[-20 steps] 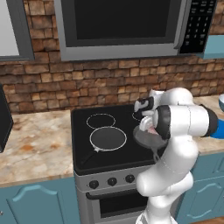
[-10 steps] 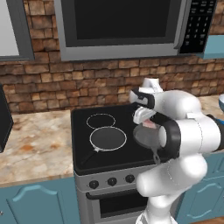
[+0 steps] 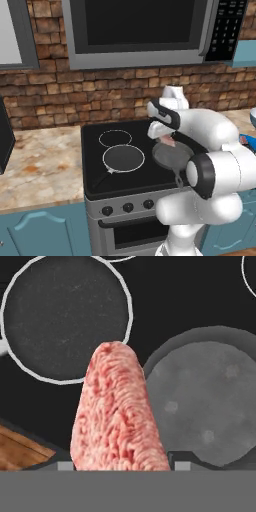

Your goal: Place one of the steaks on the plate and the other in the bowl. Then place the bowl in the fridge.

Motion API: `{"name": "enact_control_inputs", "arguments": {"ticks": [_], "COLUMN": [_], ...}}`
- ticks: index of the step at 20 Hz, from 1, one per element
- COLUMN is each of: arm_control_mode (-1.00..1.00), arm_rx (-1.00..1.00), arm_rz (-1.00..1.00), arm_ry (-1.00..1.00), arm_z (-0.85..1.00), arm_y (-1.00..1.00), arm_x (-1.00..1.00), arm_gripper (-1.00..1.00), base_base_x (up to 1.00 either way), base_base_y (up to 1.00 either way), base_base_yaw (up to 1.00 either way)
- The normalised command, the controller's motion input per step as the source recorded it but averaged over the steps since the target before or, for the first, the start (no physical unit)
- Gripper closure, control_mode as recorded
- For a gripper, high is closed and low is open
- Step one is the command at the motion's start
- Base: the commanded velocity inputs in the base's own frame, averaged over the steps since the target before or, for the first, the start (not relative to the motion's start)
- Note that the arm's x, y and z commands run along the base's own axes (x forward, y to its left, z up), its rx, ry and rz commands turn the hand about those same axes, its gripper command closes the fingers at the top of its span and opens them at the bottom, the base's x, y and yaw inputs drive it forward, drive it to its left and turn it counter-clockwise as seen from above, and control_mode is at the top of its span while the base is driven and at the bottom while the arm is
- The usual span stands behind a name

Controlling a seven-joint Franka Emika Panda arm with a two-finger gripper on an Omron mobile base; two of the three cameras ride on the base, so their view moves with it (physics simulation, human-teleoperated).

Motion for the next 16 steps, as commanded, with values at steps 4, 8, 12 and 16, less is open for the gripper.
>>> {"name": "enact_control_inputs", "arguments": {"ticks": [4,8,12,16], "arm_control_mode": [-1.0,-1.0,-1.0,-1.0], "arm_rx": [0.03,0.01,0.0,0.0], "arm_rz": [-0.42,-0.3,-0.03,-0.01], "arm_ry": [-0.23,-0.15,-0.11,-0.14], "arm_z": [0.0,0.19,0.53,0.49], "arm_y": [0.11,0.0,0.01,0.01], "arm_x": [-0.34,-0.32,-0.49,-0.66], "arm_gripper": [1.0,1.0,1.0,1.0], "base_base_x": [0.0,0.0,0.0,0.0], "base_base_y": [0.0,0.0,0.0,0.0], "base_base_yaw": [0.0,0.0,0.0,0.0]}}
